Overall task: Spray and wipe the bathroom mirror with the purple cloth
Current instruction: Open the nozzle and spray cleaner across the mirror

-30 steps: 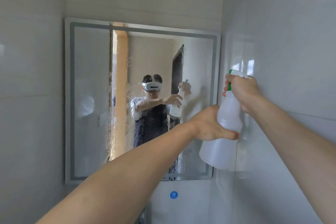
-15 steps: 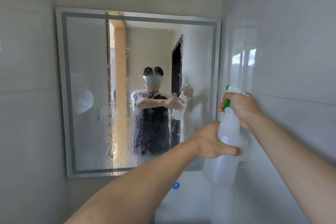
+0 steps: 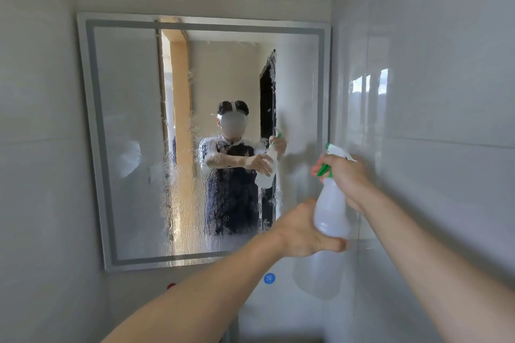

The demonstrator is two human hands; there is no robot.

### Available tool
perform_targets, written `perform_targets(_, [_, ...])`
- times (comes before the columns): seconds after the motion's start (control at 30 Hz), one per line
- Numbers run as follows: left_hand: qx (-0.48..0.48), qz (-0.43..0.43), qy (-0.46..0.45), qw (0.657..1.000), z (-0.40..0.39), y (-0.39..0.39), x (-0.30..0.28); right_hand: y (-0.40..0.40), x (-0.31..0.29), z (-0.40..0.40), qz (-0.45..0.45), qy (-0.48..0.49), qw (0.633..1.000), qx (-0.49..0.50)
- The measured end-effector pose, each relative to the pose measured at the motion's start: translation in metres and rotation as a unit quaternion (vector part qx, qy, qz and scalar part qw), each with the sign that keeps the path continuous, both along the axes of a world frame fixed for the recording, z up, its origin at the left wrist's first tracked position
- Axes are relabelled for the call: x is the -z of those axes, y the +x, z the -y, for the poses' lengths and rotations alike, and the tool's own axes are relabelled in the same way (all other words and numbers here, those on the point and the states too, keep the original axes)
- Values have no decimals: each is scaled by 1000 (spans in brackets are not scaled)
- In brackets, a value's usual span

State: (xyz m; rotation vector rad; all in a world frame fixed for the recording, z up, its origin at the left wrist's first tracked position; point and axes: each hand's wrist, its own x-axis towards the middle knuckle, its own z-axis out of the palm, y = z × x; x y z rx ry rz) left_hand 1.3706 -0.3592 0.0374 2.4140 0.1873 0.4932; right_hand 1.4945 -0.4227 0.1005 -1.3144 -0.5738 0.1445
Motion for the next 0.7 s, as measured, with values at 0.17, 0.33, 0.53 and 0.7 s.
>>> perform_targets(0.17, [-5, -33, 33, 999, -4, -7, 19, -16, 25, 2, 23, -12, 1000, 3])
perform_targets(0.33, [-12, -46, 47, 998, -10, -18, 32, -27, 41, 0, -7, -2, 1000, 15])
perform_targets(0.53, [-56, -61, 28, 996, -15, -31, 69, -42, 73, -6, 16, -38, 999, -3])
perform_targets(0.7, [-78, -101, 0, 992, -14, -36, 105, -46, 111, -9, 34, -72, 997, -9])
